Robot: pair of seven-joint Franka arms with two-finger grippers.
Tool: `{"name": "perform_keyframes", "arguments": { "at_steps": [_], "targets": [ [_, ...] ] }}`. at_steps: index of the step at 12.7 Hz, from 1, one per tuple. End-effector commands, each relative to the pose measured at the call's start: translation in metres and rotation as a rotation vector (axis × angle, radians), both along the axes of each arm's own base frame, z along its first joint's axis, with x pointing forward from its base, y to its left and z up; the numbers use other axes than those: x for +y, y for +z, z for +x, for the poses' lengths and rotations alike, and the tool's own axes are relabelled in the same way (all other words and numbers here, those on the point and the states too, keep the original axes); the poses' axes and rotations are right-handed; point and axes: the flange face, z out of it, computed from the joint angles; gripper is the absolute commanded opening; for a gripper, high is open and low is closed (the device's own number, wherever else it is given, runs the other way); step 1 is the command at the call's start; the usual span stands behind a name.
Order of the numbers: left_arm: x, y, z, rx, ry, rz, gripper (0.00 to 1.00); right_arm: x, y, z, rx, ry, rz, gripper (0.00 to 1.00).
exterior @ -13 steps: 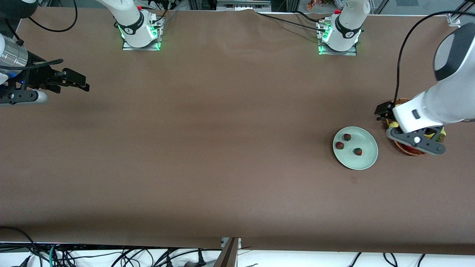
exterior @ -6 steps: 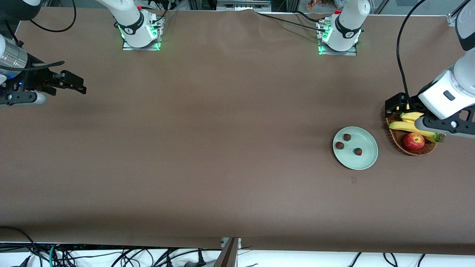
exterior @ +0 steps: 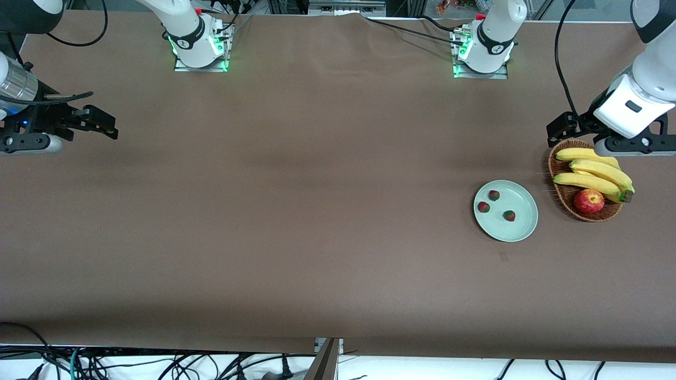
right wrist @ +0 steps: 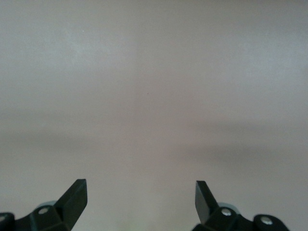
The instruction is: Collect all strawberries into plate
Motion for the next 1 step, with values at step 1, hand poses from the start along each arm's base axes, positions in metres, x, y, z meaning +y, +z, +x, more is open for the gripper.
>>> {"name": "perform_keyframes", "arguments": {
  "at_steps": [1],
  "targets": [
    [-0.0037, -0.0035, -0.0042, -0.002, 0.014, -0.035, 1.0, 0.0058, 0.0013, 0.0035, -0.022, 0.025, -0.018, 1.0]
  ]
}}
